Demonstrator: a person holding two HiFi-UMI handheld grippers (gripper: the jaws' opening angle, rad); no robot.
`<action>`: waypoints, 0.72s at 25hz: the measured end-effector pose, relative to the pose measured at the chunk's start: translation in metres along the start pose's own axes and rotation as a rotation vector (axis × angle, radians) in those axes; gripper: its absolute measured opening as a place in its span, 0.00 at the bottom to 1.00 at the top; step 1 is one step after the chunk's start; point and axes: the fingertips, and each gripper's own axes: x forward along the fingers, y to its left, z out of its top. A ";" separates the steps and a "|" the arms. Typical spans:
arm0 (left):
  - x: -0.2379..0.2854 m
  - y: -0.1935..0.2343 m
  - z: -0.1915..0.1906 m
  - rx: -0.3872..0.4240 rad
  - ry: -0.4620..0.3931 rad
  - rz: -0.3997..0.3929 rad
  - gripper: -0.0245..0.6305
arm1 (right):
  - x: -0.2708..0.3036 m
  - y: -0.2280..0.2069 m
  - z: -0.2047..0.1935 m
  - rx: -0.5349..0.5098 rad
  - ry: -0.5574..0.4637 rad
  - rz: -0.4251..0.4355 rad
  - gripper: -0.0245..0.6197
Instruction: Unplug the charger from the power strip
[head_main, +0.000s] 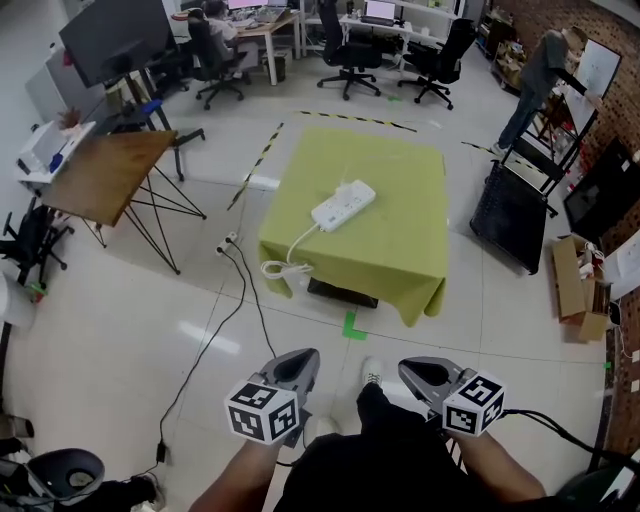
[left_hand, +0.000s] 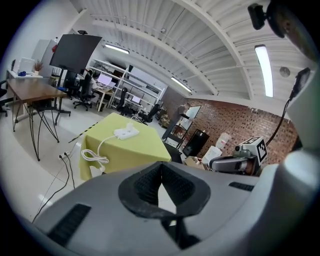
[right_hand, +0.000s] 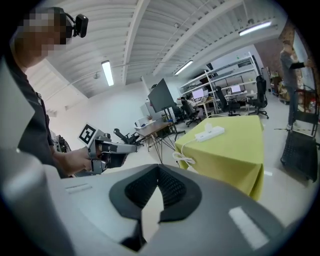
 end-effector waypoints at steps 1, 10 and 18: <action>0.006 0.002 0.006 0.000 0.000 0.003 0.05 | 0.006 -0.006 0.006 -0.002 -0.002 0.009 0.04; 0.095 0.000 0.043 0.041 0.068 0.038 0.05 | 0.055 -0.091 0.074 -0.030 -0.034 0.122 0.04; 0.154 0.009 0.098 0.062 0.025 0.113 0.05 | 0.084 -0.166 0.112 -0.056 -0.020 0.179 0.04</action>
